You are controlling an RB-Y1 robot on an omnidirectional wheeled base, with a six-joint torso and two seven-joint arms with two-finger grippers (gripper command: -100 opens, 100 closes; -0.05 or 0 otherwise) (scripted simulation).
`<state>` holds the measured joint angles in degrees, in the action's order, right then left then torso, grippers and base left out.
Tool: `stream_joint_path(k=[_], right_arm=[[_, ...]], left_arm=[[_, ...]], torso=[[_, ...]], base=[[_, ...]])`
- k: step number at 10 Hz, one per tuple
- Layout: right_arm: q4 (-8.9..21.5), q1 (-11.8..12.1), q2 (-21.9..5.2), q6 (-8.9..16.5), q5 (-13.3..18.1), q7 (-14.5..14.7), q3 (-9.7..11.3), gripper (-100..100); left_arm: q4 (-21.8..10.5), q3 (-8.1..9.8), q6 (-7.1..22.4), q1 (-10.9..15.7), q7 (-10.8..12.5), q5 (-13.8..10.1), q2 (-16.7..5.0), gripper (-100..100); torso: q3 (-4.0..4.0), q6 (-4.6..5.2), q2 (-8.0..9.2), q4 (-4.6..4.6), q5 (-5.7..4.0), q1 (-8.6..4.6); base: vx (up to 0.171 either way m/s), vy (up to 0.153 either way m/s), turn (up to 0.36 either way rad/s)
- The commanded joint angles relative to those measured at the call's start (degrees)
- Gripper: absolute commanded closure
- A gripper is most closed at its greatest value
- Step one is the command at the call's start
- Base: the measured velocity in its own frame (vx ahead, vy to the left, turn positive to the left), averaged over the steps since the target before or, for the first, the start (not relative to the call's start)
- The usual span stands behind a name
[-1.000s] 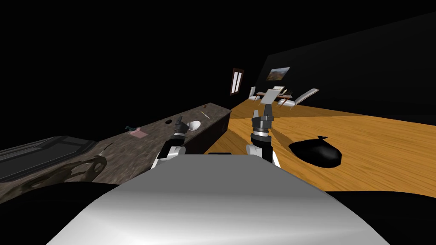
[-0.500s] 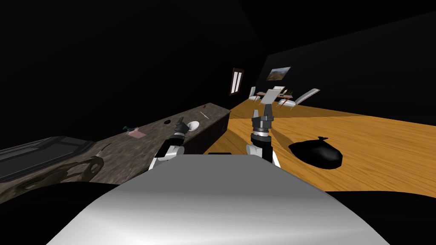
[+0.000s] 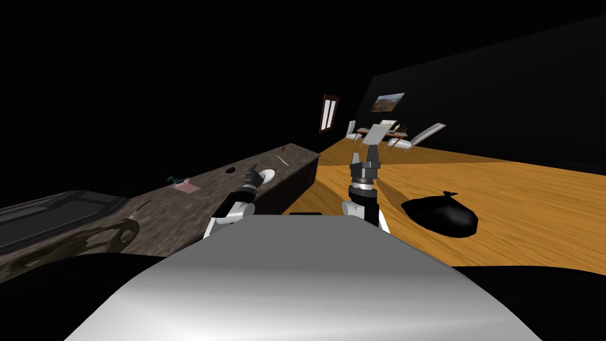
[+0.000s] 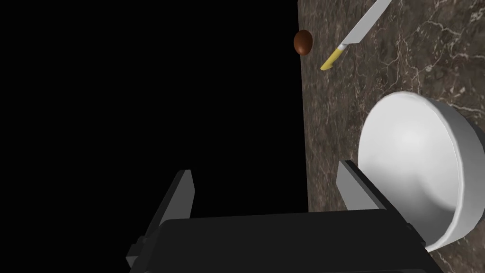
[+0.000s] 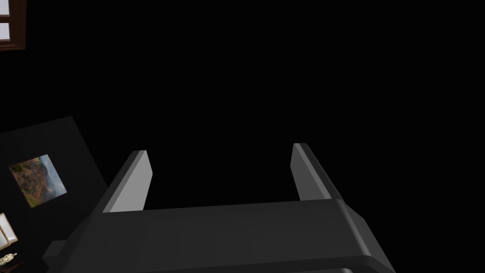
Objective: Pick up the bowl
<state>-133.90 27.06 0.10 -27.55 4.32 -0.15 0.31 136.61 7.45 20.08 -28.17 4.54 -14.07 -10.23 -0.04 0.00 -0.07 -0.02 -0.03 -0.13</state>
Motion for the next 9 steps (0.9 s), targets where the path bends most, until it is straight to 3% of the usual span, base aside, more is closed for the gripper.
stream_joint_path(k=[1,9], right_arm=[[0.0,0.0,0.0,0.0,0.0,0.0,0.0,0],[0.0,0.0,0.0,0.0,0.0,0.0,0.0,0]], left_arm=[[0.1,0.17,1.9,0.0,0.0,-0.2,-0.2,-100],[2.4,1.82,14.3,0.7,-0.1,-1.9,-0.3,-100]], torso=[[0.0,0.0,0.0,0.0,0.0,0.0],[-0.01,0.0,-0.02,-0.01,0.0,0.01]], base=[[0.008,-0.018,0.0],[0.021,-0.033,0.005]])
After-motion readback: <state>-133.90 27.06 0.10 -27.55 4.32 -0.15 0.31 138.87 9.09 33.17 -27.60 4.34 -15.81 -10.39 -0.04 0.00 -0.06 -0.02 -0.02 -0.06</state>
